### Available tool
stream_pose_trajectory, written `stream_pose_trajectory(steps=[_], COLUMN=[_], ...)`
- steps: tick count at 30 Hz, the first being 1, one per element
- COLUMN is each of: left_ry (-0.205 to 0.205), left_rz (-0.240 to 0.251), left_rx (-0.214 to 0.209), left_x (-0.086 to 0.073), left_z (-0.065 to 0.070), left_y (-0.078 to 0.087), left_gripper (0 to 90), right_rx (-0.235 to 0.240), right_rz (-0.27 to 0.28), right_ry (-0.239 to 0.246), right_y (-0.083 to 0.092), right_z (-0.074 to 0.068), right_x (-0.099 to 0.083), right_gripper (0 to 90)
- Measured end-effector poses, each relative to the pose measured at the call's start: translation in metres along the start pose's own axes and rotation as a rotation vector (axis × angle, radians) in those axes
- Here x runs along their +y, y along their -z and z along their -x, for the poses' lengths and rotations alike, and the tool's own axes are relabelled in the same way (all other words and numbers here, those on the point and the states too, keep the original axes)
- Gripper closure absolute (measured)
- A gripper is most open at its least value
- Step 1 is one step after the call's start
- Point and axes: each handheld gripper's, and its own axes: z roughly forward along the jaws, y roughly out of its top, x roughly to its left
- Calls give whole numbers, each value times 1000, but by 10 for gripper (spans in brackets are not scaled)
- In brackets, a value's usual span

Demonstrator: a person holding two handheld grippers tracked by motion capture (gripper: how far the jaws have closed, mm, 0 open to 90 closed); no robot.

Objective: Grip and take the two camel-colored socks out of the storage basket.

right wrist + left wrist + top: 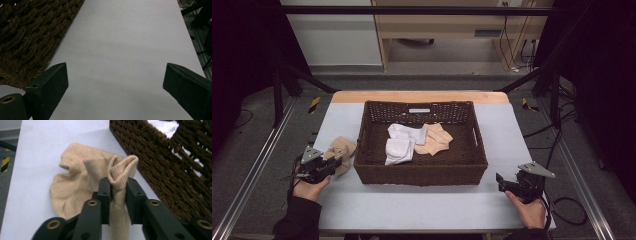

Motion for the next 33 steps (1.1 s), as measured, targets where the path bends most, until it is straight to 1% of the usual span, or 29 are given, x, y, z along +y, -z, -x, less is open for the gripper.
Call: stream_pose_trajectory(steps=[1, 3, 4, 5, 7, 11, 12, 14, 16, 19, 21, 23, 25, 27, 29, 32, 33], left_ry=[-7, -12, -7, -7, 11, 16, 27, 25, 22, 16, 15, 10, 11, 3, -6, 14, 14], left_rz=[-2, 2, 5, 5, 16, 27, 36, 42, 44, 43, 43, 36, 30, 23, 24, 35, 35], left_rx=[-7, -12, -16, -16, -14, -12, -17, -23, -25, -11, -7, 12, 15, 22, 37, 47, 47], left_x=[-1, -2, -4, -4, -7, -9, -11, -13, -16, -22, -24, -29, -31, -35, -38, -40, -40], left_z=[0, 1, 1, 1, 0, 0, 1, 2, 3, 3, 3, 1, 1, 0, -3, -7, -7], left_y=[0, 2, 4, 4, 7, 11, 15, 18, 22, 29, 30, 35, 36, 38, 42, 44, 44], left_gripper=[689, 671, 615, 591, 527, 433, 413, 376, 349, 312, 292, 275, 257, 252, 244, 244, 243], right_rx=[0, 0, 0, 0, 1, 2, 1, 2, 2, 1, 1, 1, 1, 1, 1, 4, 4], right_rz=[0, 1, 4, 5, 6, 5, 7, 8, 9, 10, 10, 10, 10, 10, 9, 8, 8], right_ry=[0, 1, 2, 3, 2, 0, 1, -1, 0, 0, 0, 0, 0, -3, -4, -2, -2], right_y=[0, 0, 0, 1, 1, 1, 1, 1, 1, 2, 2, 2, 2, 2, 2, 2, 2], right_z=[0, 0, 0, 0, 1, 0, 0, 1, 1, 1, 1, 1, 1, 1, 1, 1, 1], right_x=[0, 0, 0, 0, 0, 0, 0, 0, 0, 0, 0, 0, 0, 0, 0, 0, 0], right_gripper=[64, 64, 64, 64, 65, 65, 65, 65, 65, 65, 65, 65, 65, 64, 63, 63, 63])
